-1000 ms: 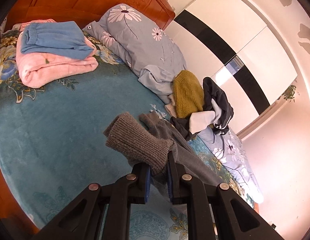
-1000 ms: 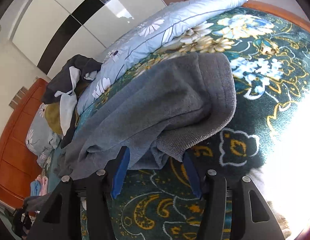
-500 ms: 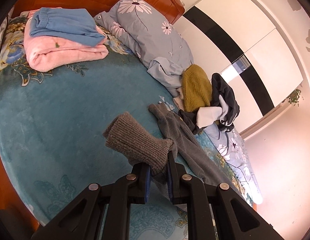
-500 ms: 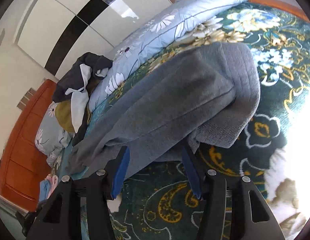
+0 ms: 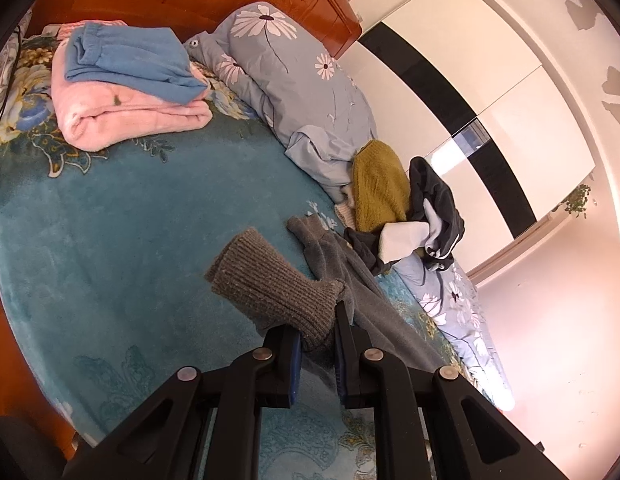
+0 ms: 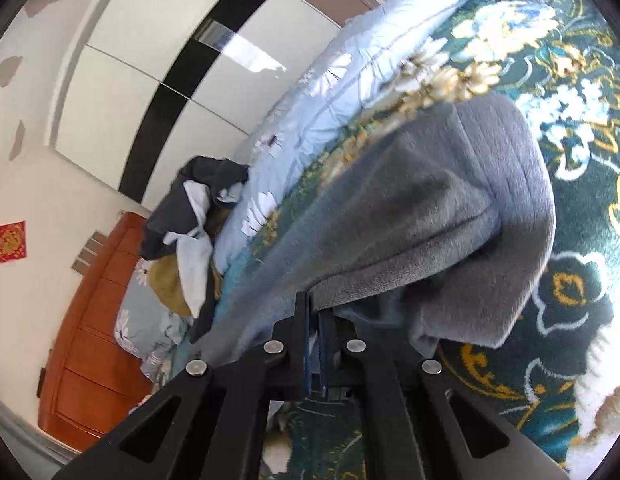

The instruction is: Fold clothes

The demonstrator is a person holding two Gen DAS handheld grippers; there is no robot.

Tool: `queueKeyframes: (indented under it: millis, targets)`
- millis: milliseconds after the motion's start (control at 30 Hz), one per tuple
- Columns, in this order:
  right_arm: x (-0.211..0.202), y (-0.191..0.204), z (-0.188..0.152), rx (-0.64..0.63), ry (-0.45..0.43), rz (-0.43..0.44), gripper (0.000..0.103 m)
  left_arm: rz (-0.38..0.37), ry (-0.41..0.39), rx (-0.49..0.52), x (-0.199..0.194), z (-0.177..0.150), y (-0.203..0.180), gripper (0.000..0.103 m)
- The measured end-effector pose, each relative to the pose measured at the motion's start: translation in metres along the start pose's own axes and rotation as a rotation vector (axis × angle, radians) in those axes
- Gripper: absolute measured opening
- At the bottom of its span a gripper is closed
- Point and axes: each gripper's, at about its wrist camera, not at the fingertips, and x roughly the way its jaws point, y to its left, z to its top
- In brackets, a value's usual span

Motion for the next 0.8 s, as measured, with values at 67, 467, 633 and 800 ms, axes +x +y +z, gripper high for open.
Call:
queueKeyframes:
  millis: [67,467,633,800]
  targets:
    - [-0.016,0.015,0.010,-0.039,-0.029,0.059,0.001,-0.019,-0.013,0.004,-0.014,0.004,-0.009,0.014]
    - [0.075,0.059,0.063,-0.120,0.090,-0.050,0.001,0.255,0.161,-0.003,0.096,0.047,0.002,0.018]
    - [0.125,0.023,0.059,-0.034,0.170,-0.134,0.002,0.286,0.239,-0.078,0.148,0.044,0.032,0.018]
    - [0.138,0.010,0.058,-0.016,0.186,-0.179,0.002,0.251,0.269,-0.082,0.173,0.058,0.033,0.024]
